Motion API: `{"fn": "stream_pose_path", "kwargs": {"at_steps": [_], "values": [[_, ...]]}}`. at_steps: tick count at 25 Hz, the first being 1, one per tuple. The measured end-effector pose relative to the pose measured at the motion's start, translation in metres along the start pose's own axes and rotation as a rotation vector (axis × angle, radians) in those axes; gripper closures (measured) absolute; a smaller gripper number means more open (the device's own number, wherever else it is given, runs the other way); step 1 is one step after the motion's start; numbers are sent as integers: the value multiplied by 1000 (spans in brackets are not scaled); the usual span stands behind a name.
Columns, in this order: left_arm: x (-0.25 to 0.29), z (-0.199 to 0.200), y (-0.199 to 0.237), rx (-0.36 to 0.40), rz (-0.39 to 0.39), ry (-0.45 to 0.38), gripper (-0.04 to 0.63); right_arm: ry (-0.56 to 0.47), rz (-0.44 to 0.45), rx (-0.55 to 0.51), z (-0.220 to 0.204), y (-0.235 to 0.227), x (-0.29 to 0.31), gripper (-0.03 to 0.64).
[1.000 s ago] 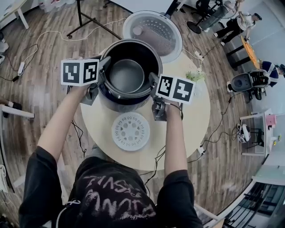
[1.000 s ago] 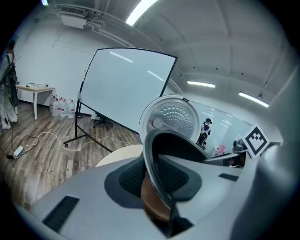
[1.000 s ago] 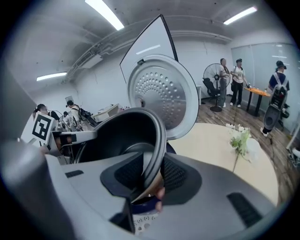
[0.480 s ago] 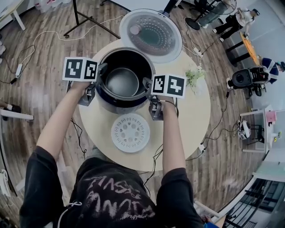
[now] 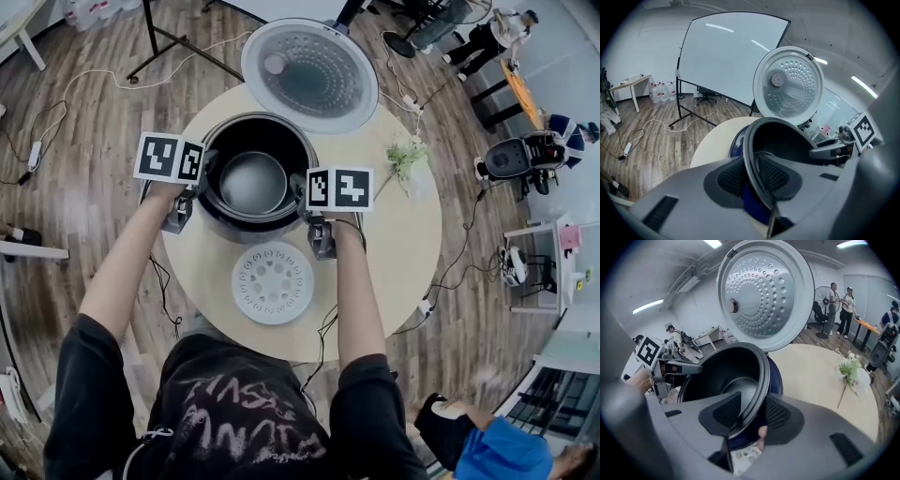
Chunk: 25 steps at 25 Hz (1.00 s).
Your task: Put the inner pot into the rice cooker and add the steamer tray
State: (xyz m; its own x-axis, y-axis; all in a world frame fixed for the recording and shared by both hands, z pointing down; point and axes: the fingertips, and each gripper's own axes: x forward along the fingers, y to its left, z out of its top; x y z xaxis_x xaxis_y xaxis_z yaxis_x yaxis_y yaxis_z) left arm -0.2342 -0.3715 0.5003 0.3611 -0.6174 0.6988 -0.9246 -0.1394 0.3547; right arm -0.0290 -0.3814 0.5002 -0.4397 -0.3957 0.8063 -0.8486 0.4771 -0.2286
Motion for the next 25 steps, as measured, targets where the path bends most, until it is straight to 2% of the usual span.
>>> {"fn": "stream_pose_path", "kwargs": {"at_steps": [8, 11, 17, 19, 25], "values": [[2, -1, 5, 14, 5, 21, 485, 40, -2, -48, -1, 4, 2, 442], [0, -3, 3, 41, 13, 31, 480, 49, -6, -65, -4, 5, -1, 434], [1, -4, 3, 93, 18, 39, 472, 52, -15, -71, -7, 2, -2, 411], [1, -3, 4, 96, 17, 34, 473, 50, -21, -72, -9, -1, -2, 391], [-1, -4, 8, 97, 15, 30, 474, 26, -13, -66, -11, 0, -1, 390]]}}
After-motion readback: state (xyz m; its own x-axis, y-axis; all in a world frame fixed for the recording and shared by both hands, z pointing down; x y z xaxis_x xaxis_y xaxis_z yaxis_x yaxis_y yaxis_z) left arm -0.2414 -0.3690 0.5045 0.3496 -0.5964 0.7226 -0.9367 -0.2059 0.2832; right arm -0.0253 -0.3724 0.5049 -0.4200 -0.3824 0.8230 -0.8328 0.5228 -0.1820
